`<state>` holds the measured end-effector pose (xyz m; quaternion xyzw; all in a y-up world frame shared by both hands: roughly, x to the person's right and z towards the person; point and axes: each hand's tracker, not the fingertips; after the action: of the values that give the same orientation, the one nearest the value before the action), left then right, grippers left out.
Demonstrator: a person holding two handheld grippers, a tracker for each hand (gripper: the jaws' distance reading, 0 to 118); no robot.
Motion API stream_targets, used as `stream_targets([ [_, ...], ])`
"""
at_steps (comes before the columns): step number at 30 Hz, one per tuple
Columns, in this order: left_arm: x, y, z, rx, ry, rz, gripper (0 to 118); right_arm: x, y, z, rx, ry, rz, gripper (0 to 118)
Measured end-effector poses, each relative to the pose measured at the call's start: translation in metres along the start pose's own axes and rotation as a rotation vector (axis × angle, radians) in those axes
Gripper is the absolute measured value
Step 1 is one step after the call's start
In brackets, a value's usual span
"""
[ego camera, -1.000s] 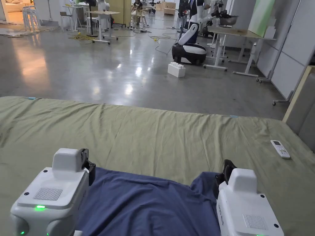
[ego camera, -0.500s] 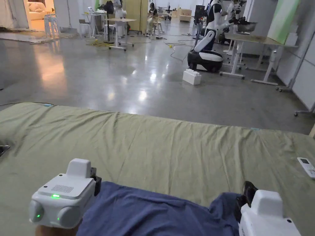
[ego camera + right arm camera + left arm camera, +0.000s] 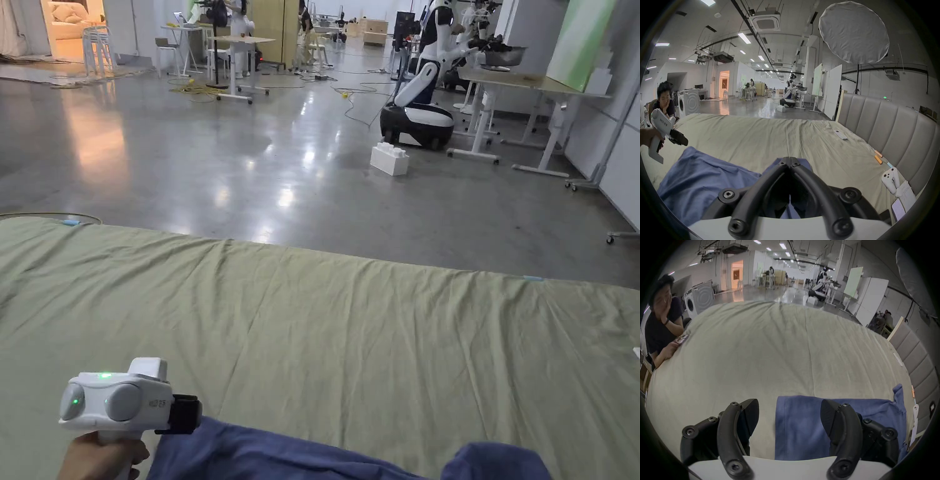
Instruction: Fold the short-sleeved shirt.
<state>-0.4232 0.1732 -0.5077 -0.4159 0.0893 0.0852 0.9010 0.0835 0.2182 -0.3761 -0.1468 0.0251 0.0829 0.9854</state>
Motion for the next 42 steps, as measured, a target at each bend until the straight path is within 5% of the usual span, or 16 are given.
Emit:
stream_targets([
  [6,-0.004,-0.011,-0.009,-0.152,0.093,-0.134,69,0.012,-0.023,-0.011,-0.091,-0.025,-0.025,1],
  [8,0.01,-0.013,-0.035,-0.085,0.066,-0.106,53,0.018,-0.029,-0.013,-0.115,-0.04,-0.044,1],
  [10,0.011,-0.013,-0.024,-0.093,0.052,-0.112,23,0.025,-0.033,-0.015,-0.134,-0.05,-0.062,1],
  [14,0.069,-0.035,0.029,-0.099,0.023,-0.171,8,0.05,-0.036,-0.032,-0.227,-0.046,-0.12,1],
  [17,0.042,-0.024,0.01,-0.086,0.02,-0.174,6,0.075,-0.034,-0.056,-0.347,-0.028,-0.146,4],
  [19,0.032,-0.019,0.0,-0.085,0.017,-0.173,5,0.086,-0.033,-0.074,-0.422,-0.017,-0.142,25],
  [21,0.027,-0.017,0.008,-0.069,0.031,-0.184,5,0.094,-0.036,-0.096,-0.494,0.033,-0.13,59],
  [23,0.028,-0.019,0.017,-0.046,0.042,-0.196,5,0.094,-0.04,-0.117,-0.536,0.058,-0.082,67],
  [28,0.024,-0.021,0.035,-0.005,0.046,-0.196,5,0.083,-0.059,-0.159,-0.661,0.087,-0.094,67],
  [31,0.025,-0.026,0.044,0.006,0.05,-0.209,5,0.067,-0.069,-0.165,-0.67,0.06,-0.035,66],
  [32,0.024,-0.026,0.045,0.008,0.051,-0.216,5,0.064,-0.066,-0.163,-0.644,0.047,-0.008,58],
  [35,0.028,-0.032,0.054,0.013,0.059,-0.243,5,0.058,-0.063,-0.166,-0.625,0.088,-0.005,6],
  [42,0.025,-0.033,0.078,0.061,0.046,-0.191,5,0.061,-0.038,-0.152,-0.532,0.062,0.011,4],
])
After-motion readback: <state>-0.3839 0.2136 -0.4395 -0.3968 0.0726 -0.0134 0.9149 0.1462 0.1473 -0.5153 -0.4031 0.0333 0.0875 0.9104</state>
